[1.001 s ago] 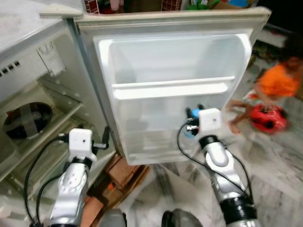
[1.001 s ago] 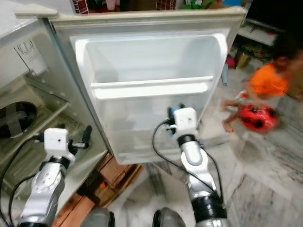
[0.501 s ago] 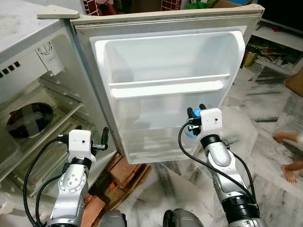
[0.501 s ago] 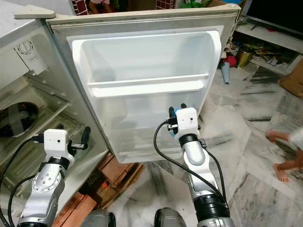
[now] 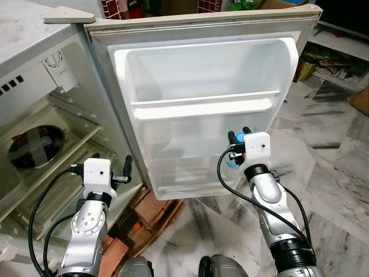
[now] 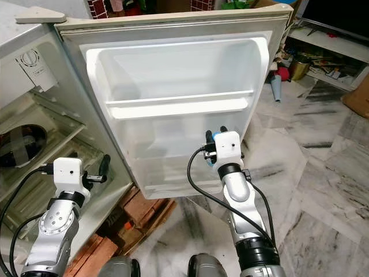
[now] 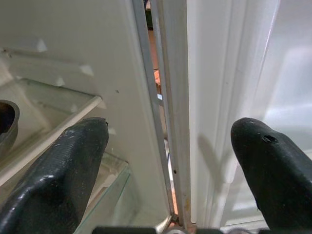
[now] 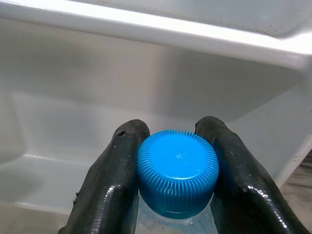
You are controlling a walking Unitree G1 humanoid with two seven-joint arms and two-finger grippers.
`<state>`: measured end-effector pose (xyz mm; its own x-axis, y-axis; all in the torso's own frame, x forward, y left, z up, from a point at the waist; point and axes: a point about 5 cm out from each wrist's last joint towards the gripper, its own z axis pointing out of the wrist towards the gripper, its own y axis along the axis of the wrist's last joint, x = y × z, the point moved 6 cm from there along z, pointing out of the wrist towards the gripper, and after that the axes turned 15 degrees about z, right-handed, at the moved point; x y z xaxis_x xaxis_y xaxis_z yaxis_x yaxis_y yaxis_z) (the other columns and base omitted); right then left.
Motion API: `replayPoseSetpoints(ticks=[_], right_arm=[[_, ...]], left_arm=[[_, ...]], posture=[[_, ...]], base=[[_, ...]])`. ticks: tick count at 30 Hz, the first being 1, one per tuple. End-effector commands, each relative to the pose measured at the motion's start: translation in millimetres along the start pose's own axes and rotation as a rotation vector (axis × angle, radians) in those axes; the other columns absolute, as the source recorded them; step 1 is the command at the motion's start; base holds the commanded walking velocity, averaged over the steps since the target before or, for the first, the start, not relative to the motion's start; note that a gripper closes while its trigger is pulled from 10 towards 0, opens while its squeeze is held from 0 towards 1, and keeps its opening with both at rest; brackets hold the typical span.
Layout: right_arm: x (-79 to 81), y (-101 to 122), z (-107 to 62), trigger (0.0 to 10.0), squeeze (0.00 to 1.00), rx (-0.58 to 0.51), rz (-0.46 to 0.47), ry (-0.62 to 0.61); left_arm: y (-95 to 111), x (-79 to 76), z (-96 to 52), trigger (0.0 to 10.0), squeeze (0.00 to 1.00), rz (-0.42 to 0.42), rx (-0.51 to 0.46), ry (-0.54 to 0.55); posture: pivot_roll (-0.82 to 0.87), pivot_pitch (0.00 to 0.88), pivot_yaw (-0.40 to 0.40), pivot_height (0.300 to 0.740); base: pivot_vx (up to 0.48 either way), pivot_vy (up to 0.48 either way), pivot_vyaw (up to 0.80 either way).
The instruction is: Restocking fridge
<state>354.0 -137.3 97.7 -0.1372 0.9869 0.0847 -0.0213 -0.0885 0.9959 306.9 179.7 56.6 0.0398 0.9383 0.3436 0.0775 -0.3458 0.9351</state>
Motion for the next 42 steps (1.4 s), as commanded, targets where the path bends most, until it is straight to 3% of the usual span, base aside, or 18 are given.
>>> replayPoseSetpoints(ticks=[1,8,23,36,42], right_arm=[[0.9,6.5,1.5,10.0,0.00,-0.026,0.001,0.005],[7.3,6.2,3.3,10.0,0.00,-0.022,0.003,0.024],[5.6,3.0,2.5,10.0,0.00,-0.014,0.006,0.019],[4.9,2.2,2.2,10.0,0.00,-0.014,0.001,0.021],[5.9,1.6,1.8,10.0,0.00,-0.014,0.003,0.024]], left_arm=[[-3.6,0.3,-1.4,10.0,0.00,0.010,0.016,-0.003],[-2.8,-1.3,-1.0,10.0,0.00,0.007,0.013,-0.004],[-1.8,6.8,-3.5,10.0,0.00,-0.010,0.011,0.042],[-1.4,3.7,-2.1,10.0,0.00,-0.003,0.013,0.032],[-1.9,3.0,-2.4,10.0,0.00,-0.004,0.015,0.028]], posture=[[0.09,0.087,0.012,0.740],[0.08,0.094,0.004,0.740],[0.08,0.092,0.007,0.740],[0.08,0.092,0.007,0.740],[0.08,0.095,0.007,0.706]], base=[[0.000,0.000,0.00],[0.192,0.000,0.00],[0.036,0.000,0.00],[0.000,0.000,0.00],[0.000,0.000,0.00]])
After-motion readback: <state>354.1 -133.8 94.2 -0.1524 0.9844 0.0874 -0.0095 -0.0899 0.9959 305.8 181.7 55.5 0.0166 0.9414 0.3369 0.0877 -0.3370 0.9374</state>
